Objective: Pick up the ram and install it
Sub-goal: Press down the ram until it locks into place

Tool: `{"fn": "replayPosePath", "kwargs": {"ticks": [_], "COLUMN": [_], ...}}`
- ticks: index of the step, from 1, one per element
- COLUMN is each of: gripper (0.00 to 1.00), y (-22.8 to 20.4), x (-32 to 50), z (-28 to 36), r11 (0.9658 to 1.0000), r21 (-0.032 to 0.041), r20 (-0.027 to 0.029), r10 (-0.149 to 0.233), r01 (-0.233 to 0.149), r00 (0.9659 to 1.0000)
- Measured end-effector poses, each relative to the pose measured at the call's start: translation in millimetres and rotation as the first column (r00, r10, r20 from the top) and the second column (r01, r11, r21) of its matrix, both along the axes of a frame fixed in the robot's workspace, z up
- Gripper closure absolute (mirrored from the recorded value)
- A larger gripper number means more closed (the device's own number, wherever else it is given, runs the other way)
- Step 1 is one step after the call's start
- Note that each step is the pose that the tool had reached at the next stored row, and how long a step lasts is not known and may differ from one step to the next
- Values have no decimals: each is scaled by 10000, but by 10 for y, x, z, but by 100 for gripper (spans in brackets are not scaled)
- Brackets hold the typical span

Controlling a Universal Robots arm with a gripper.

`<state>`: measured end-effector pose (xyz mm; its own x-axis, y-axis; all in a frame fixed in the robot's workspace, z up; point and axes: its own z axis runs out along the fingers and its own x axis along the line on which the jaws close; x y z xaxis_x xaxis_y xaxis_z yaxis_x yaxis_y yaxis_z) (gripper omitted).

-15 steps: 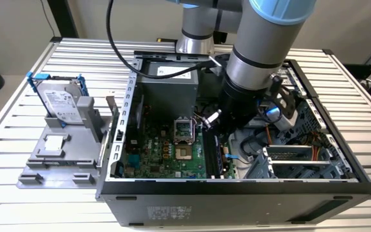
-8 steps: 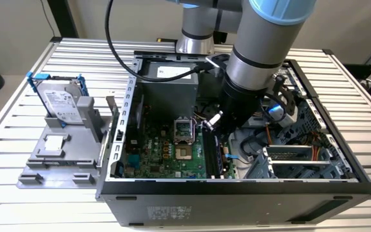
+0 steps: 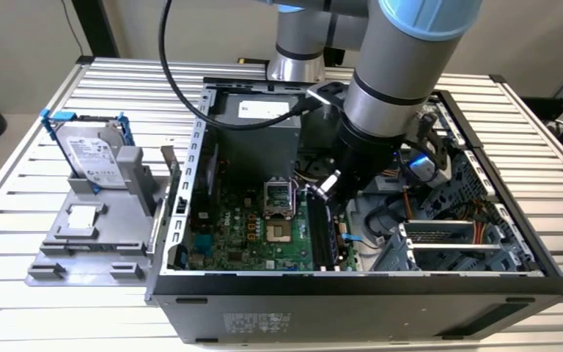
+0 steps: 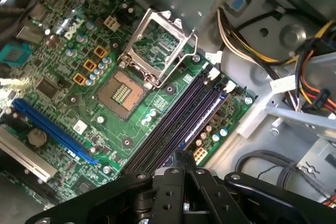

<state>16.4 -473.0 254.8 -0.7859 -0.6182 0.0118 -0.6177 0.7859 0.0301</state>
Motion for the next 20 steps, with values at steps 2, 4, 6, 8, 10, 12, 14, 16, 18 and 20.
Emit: {"fn": "replayPosePath", "kwargs": {"ticks": [2, 4, 6, 8, 10, 12, 14, 16, 18, 20], "gripper": [100, 100, 100, 100, 100, 100, 100, 100, 100, 100], "y": [0, -1, -1, -1, -1, -1, -1, -1, -1, -1], "x": [0, 0, 0, 0, 0, 0, 0, 0, 0, 0], "z": [0, 1, 1, 0, 0, 0, 1, 1, 0, 0], "r11": [9994, 9974, 9942, 9896, 9838, 9767, 9679, 9586, 9477, 9366], "r21": [16, 24, 27, 29, 31, 36, 37, 39, 40, 41], "r20": [1, 1, 2, 3, 4, 7, 8, 8, 9, 10], "r10": [354, 718, 1075, 1438, 1793, 2146, 2511, 2847, 3192, 3503], "r01": [-354, -718, -1075, -1438, -1793, -2146, -2511, -2847, -3192, -3503], "r00": [9994, 9974, 9942, 9896, 9838, 9767, 9680, 9586, 9477, 9366]}}
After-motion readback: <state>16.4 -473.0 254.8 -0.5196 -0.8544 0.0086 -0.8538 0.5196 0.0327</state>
